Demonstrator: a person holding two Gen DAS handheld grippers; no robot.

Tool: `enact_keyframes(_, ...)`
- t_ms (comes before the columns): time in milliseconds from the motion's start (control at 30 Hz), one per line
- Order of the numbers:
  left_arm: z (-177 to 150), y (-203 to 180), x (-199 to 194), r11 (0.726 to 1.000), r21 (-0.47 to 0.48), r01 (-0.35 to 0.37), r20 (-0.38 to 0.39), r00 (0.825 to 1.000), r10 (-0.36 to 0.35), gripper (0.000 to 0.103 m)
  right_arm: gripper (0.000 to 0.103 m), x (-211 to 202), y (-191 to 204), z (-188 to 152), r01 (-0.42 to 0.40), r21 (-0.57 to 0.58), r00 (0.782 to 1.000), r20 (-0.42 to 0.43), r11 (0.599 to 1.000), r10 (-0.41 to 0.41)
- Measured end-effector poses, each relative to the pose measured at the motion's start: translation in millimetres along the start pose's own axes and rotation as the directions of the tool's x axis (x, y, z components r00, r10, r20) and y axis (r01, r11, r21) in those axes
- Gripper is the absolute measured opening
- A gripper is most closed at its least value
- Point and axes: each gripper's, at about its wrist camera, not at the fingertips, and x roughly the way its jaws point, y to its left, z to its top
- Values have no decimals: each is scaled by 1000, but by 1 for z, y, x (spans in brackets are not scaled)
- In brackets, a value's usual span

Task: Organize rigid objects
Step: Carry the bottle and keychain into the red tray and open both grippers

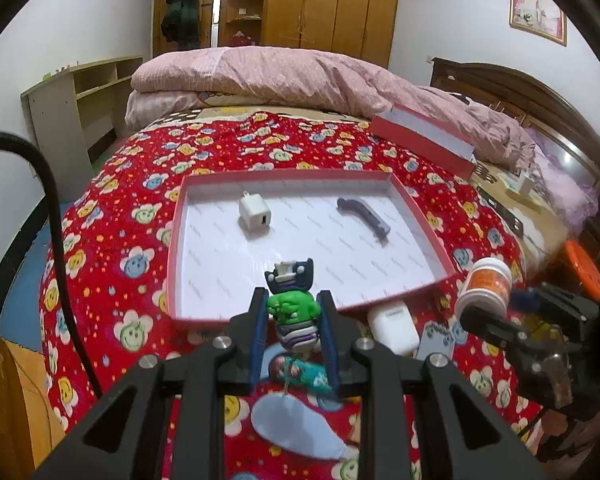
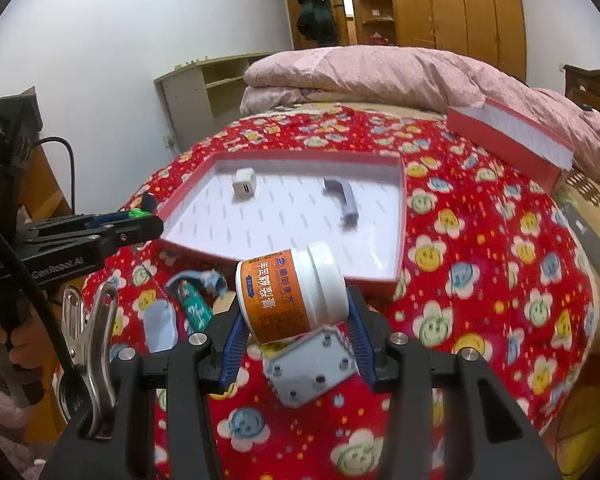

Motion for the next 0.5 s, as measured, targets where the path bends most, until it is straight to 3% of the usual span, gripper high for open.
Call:
enact_keyframes(267, 22, 8, 25, 999, -31, -35, -24, 999, 34, 25, 46, 20, -3, 28, -30, -21, 999, 27, 999, 30)
enact_keyframes(500, 36, 8, 59, 997, -40, -66, -75, 995, 63, 25, 46, 55, -18, 43, 5, -15, 1000, -6, 1000, -5)
